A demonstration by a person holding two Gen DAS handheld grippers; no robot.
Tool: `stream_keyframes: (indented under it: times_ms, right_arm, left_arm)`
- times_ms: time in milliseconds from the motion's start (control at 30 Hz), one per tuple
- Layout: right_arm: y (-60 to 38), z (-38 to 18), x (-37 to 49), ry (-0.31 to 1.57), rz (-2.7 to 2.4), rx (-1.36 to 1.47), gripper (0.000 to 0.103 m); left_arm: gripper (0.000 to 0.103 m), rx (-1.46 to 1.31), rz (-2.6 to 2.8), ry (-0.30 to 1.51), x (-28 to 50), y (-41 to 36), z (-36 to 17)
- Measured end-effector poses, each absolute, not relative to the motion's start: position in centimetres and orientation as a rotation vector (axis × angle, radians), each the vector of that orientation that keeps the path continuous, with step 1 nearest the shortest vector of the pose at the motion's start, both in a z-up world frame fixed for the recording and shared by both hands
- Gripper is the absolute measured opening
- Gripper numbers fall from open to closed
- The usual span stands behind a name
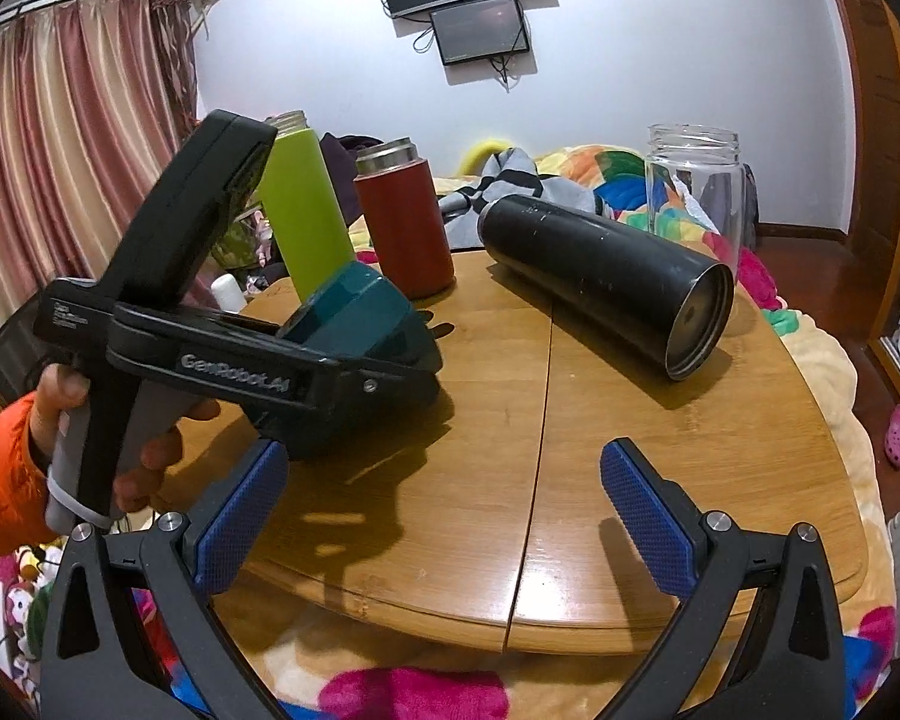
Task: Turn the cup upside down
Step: 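Lift the teal cup with the left gripper and rotate it, then bring the right gripper to the cup held by the left gripper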
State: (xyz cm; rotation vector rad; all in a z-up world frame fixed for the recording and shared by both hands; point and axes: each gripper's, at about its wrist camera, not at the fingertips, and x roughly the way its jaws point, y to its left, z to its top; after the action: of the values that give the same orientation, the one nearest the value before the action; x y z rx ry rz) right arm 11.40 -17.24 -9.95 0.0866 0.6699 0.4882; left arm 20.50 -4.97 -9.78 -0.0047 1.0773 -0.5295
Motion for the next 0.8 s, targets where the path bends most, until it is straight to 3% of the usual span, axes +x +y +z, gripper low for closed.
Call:
stream_keyframes:
  times_ms: [433, 800]
  right_arm:
    - [-15.6, -8.4, 11.3, 0.622, 0.541, -0.121, 0.103]
    - [-11.9, -7.0, 14.7, 0.740, 0.737, -0.158, 0.103]
  left_arm:
    - [0.072, -0.015, -0.615, 1.068, 18.0, -4.0, -8.1]
    - [0.076, -0.068, -0.480, 0.864, 14.6, 2.0, -3.8]
